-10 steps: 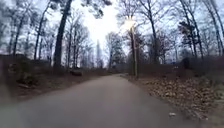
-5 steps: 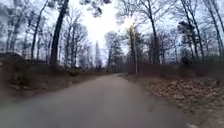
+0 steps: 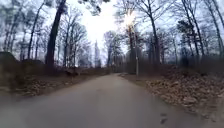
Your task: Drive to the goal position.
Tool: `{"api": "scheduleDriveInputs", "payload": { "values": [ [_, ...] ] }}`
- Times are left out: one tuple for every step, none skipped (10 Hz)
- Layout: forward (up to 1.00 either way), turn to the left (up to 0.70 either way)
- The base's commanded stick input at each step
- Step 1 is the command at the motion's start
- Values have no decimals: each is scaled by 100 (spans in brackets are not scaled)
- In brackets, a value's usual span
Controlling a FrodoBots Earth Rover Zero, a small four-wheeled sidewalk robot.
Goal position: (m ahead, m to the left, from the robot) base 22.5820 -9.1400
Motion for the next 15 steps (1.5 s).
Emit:
{"api": "scheduleDriveInputs", "payload": {
  "values": [
    [85, 0],
    [85, 0],
    [88, 0],
    [100, 0],
    [100, 0],
    [100, 0],
    [100, 0],
    [100, 0],
    [100, 0],
    [100, 0],
    [100, 0],
    [100, 0],
    [100, 0],
    [100, 0],
    [100, 0]
  ]
}}
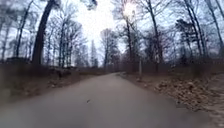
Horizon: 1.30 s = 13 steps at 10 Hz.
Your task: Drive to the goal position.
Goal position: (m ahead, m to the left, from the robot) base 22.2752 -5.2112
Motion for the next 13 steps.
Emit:
{"api": "scheduleDriveInputs", "payload": {
  "values": [
    [100, 0],
    [100, 0],
    [100, 0],
    [100, 0],
    [100, 0],
    [100, 0],
    [100, 0],
    [100, 0],
    [100, 0],
    [100, 0],
    [100, 0],
    [100, 0],
    [100, 0]
  ]
}}
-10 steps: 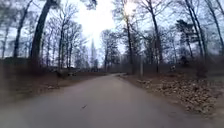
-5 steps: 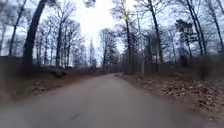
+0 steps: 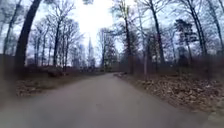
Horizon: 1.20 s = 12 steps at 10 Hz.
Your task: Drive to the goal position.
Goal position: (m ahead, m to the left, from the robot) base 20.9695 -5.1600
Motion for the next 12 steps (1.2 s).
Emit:
{"api": "scheduleDriveInputs", "payload": {
  "values": [
    [100, 0],
    [100, 0],
    [100, 0],
    [100, 0],
    [100, 0],
    [100, 0],
    [100, 0],
    [100, 0],
    [100, 0],
    [100, 0],
    [100, 0],
    [100, 0]
  ]
}}
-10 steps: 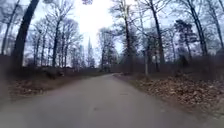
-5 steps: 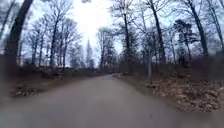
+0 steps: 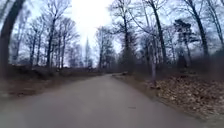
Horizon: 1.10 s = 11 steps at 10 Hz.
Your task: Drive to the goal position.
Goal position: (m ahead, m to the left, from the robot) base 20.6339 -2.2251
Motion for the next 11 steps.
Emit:
{"api": "scheduleDriveInputs", "payload": {
  "values": [
    [100, 0],
    [100, 0],
    [100, 0],
    [100, 0],
    [100, 0],
    [100, 0],
    [100, 0],
    [100, 0],
    [100, 16],
    [100, 37],
    [100, 39]
  ]
}}
